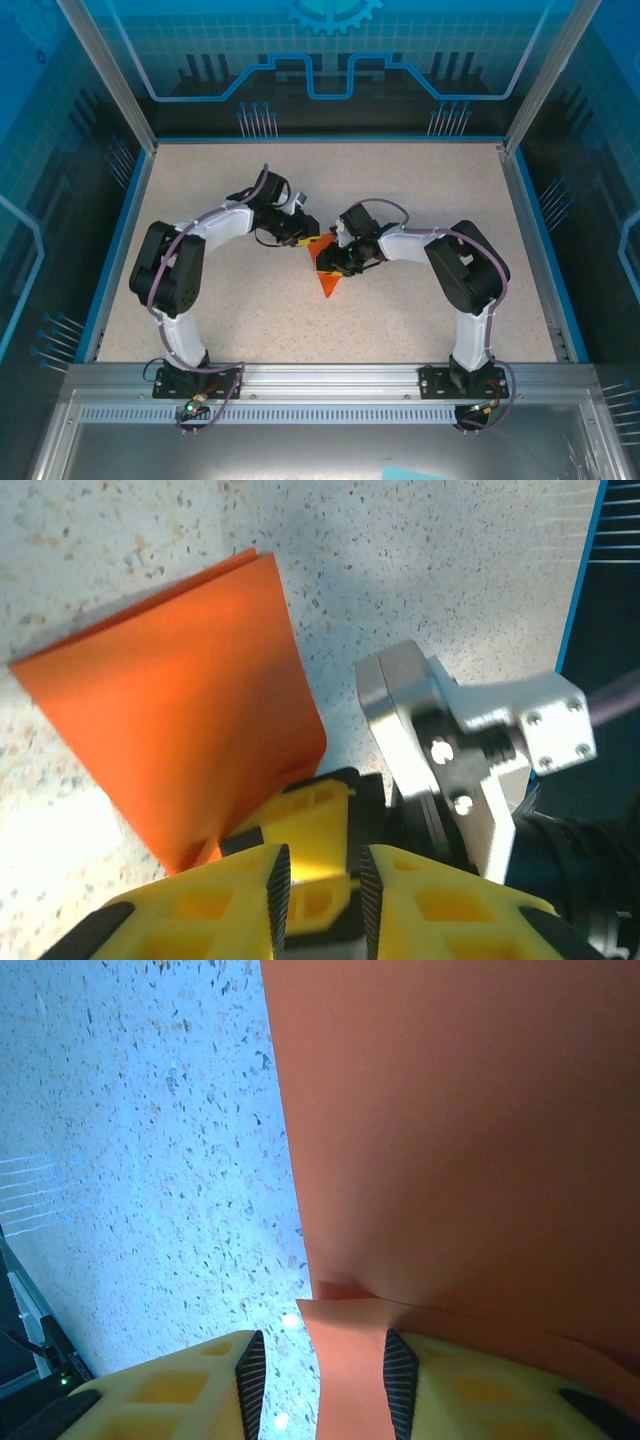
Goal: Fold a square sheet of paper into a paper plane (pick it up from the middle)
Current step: Third fold the triangle at the center of the table.
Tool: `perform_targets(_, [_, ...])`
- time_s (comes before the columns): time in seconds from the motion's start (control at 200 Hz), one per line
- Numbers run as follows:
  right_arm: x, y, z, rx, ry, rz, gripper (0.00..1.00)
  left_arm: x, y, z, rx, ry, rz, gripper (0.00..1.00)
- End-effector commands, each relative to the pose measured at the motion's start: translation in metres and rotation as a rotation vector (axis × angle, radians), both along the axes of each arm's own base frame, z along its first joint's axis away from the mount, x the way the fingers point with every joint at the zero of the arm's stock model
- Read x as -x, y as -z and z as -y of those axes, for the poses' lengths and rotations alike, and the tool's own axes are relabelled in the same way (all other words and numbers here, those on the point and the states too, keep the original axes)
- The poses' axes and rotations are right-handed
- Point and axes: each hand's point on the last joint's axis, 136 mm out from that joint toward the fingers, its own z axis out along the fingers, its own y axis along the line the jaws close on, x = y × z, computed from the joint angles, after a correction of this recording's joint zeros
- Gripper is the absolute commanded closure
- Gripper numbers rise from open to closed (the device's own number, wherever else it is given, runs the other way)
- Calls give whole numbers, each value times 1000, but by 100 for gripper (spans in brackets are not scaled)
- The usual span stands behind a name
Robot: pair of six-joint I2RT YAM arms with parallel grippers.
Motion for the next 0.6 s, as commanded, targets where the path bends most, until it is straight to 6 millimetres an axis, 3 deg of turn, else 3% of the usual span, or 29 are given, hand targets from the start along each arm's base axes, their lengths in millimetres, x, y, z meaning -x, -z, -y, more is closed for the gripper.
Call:
perform_targets(0.0, [19, 28, 11, 75, -19, -44, 62, 16, 14, -11, -30, -61, -70, 76])
perform_targets(0.245, [21, 29, 13, 70, -22, -45, 68, 36, 34, -11, 19, -83, -132, 80])
perform_targets(0.46, [23, 32, 16, 78, -18, -55, 82, 44, 39, 2, 47, -54, -143, 81])
perform_targets(0.595, [24, 34, 18, 88, -18, -56, 85, 48, 50, 4, 40, -50, -169, 82])
